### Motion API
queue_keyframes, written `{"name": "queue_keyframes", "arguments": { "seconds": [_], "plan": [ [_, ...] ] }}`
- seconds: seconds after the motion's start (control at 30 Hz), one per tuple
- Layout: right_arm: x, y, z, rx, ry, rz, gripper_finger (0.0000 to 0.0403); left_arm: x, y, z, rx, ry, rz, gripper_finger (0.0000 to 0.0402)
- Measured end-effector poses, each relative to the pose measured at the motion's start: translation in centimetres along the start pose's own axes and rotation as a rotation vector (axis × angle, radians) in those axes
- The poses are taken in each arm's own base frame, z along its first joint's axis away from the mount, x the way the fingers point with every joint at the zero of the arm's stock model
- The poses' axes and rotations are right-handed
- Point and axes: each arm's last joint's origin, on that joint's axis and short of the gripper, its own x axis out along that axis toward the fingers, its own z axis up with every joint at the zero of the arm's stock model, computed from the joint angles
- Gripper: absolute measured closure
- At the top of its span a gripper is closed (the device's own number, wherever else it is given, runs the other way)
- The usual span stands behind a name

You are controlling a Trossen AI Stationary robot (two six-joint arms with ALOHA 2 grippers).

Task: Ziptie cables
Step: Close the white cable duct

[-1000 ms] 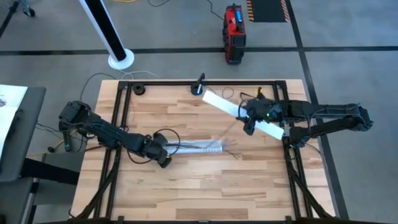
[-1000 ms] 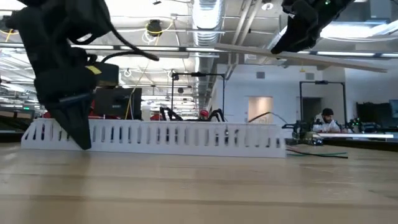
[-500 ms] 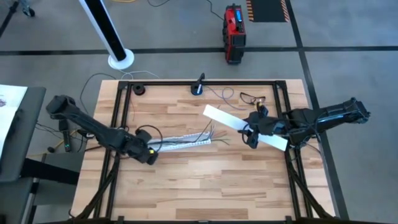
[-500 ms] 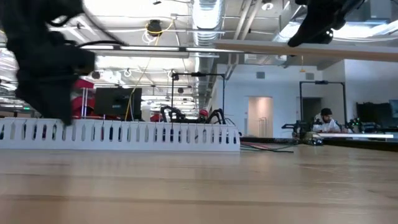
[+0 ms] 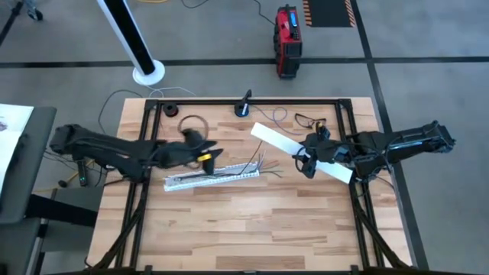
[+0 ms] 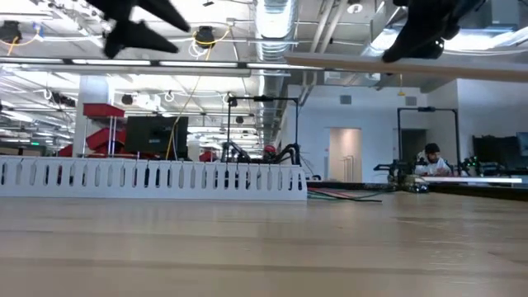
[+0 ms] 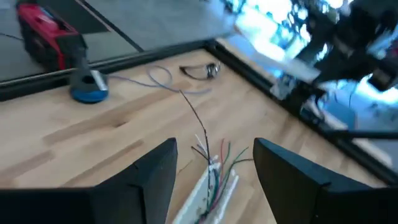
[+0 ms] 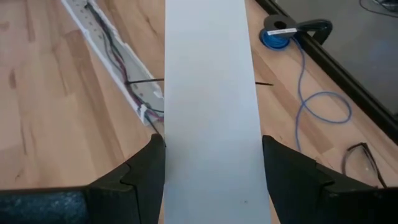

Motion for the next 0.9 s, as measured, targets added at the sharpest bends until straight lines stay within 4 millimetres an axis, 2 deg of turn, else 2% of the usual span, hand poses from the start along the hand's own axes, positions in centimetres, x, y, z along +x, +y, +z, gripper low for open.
{"name": "queue_keyframes", "arguments": {
  "seconds": [0.13, 0.27, 0.37, 0.5, 0.6, 0.73, 0.9],
  "plan": [
    [0.1, -0.2, 0.1, -0.006, 0.001, -0.011, 0.0185, 4.7, 0.3, -0.2, 0.061, 0.063, -0.05, 0.0194],
    [0.1, -0.2, 0.1, -0.014, 0.002, -0.011, 0.0185, 9.4, 0.8, -1.9, 0.069, 0.177, -0.155, 0.0194],
    [0.1, -0.2, 0.0, -0.016, 0.008, -0.013, 0.0185, 11.4, 0.2, -2.7, 0.049, 0.204, -0.262, 0.0194],
    [0.1, -0.3, -0.2, -0.024, 0.026, -0.021, 0.0185, 12.5, -0.8, -2.8, 0.05, 0.218, -0.322, 0.0194],
    [0.1, -0.3, -0.2, -0.024, 0.025, -0.021, 0.0185, 12.3, -1.6, -2.7, 0.107, 0.253, -0.375, 0.0194],
    [0.1, -0.3, -0.1, -0.02, 0.022, -0.019, 0.0185, 12.3, -1.0, -3.8, 0.183, 0.361, -0.318, 0.0194],
    [0.1, -0.3, -0.1, -0.009, 0.019, -0.018, 0.0185, 13.0, -1.1, -4.1, 0.256, 0.324, -0.305, 0.0194]
  ]
}}
